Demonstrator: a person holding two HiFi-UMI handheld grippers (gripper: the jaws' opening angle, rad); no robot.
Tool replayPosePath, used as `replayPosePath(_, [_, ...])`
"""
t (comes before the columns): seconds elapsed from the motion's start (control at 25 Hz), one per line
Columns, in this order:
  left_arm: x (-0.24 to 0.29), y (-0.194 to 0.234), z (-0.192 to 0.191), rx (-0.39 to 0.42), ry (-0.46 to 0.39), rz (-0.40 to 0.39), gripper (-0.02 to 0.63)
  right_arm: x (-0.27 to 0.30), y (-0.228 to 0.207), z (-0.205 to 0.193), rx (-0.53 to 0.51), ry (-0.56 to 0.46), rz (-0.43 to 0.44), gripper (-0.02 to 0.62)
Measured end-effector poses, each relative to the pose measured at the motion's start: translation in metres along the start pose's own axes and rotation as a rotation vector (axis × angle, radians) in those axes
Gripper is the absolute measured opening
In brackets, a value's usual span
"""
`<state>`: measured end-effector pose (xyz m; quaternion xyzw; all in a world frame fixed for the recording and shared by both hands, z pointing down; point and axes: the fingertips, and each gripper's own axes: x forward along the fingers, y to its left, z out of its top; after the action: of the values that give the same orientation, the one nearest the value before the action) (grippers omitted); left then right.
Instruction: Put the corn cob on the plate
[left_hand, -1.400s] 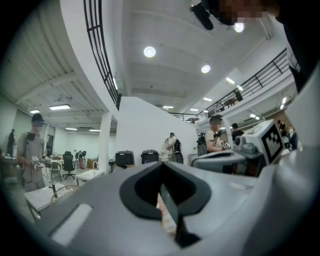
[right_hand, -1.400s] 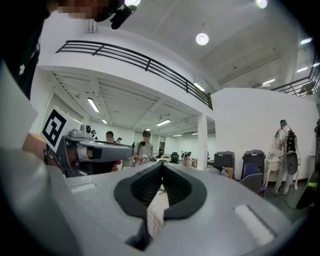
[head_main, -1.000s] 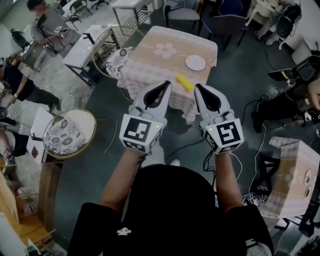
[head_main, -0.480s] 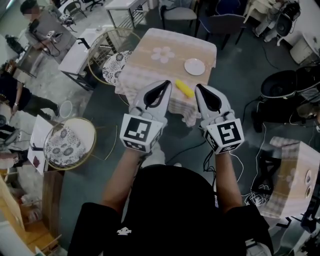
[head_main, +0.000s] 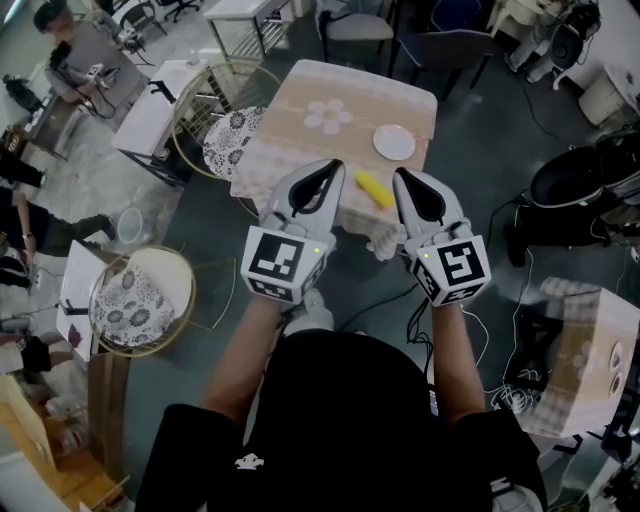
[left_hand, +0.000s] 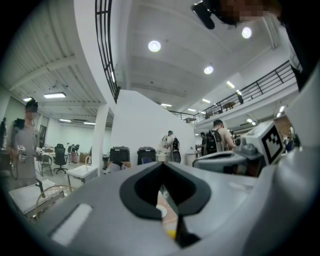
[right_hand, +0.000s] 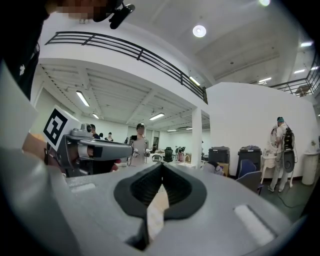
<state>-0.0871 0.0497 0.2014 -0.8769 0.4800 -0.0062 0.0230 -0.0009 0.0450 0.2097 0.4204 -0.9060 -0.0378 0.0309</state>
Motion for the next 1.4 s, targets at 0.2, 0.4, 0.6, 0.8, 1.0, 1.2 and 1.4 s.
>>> replayPosePath(0.2, [0.009,0.023,-0.004,-0.006,0.005,-0.009,0.009,0.021,-0.005,-0.003,0.013,0.004,-0.018,0.002])
replayPosePath(0.4, [0.02,0.04,-0.005,-0.016,0.002,-0.032,0.009,0.036,-0.013,-0.003,0.023,0.014,-0.048,0.002])
replayPosePath(0.6, [0.028,0.057,-0.005,-0.028,-0.007,-0.058,0.009,0.051,-0.018,0.0,0.019,0.022,-0.077,0.002])
replayPosePath(0.8, [0.031,0.073,-0.003,-0.059,-0.021,-0.082,0.009,0.063,-0.017,0.004,0.008,0.031,-0.1,0.002])
replayPosePath(1.0, [0.028,0.086,-0.005,-0.071,-0.029,-0.095,0.009,0.072,-0.013,0.009,-0.001,0.032,-0.121,0.002])
replayPosePath(1.2, [0.03,0.09,-0.008,-0.087,-0.033,-0.113,0.009,0.07,-0.013,0.004,-0.007,0.055,-0.144,0.002])
replayPosePath(1.4, [0.033,0.09,-0.014,-0.106,-0.024,-0.122,0.009,0.066,-0.017,0.0,-0.004,0.069,-0.167,0.002])
